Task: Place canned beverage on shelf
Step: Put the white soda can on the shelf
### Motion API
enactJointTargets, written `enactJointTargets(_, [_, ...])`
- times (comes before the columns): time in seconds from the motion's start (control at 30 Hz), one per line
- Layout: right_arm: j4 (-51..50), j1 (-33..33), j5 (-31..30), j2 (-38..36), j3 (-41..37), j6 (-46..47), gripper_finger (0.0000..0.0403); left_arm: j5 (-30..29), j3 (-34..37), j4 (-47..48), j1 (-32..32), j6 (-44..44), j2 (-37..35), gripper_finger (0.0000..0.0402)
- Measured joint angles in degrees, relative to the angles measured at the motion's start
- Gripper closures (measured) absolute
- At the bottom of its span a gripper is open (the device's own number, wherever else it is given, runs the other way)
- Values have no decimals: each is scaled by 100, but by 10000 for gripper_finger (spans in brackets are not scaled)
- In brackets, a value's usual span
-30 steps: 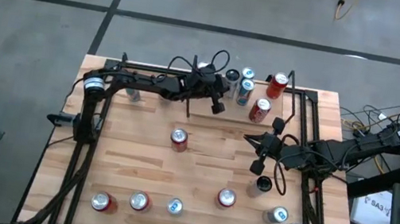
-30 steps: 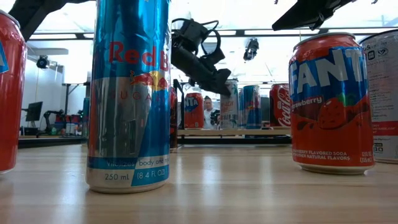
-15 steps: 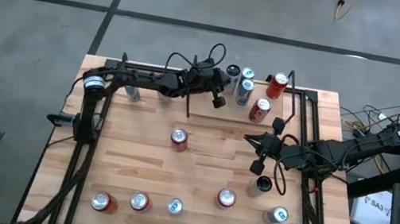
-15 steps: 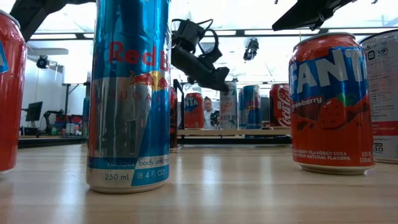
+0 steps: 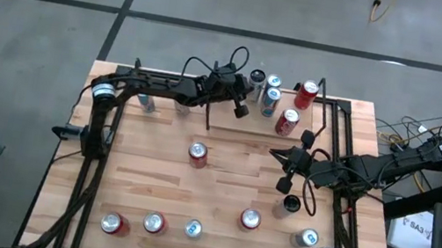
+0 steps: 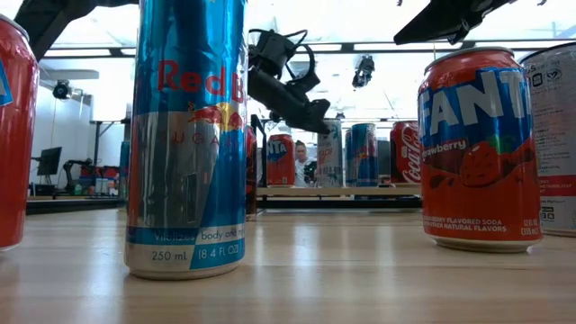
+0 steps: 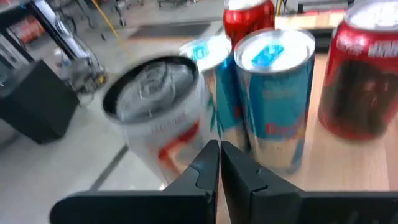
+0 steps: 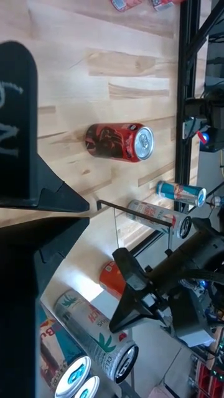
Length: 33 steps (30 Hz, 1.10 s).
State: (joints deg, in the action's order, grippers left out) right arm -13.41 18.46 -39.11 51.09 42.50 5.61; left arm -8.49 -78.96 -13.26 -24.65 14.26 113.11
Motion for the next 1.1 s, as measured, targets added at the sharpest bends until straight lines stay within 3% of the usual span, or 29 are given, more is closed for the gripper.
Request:
enactJointTargets(0.17, [2,-13,0,0,0,-25,390,-37,0,483,118,-552,-109,402])
enactJointTargets(0.4, [2,-79,-1,0,-38,39,390,-844,0,637,117,-724,-108,402])
enactJointTargets(1.1, [-9,-227,7,0,-79,11,390,-855,-299,435,77,-362,-66,402])
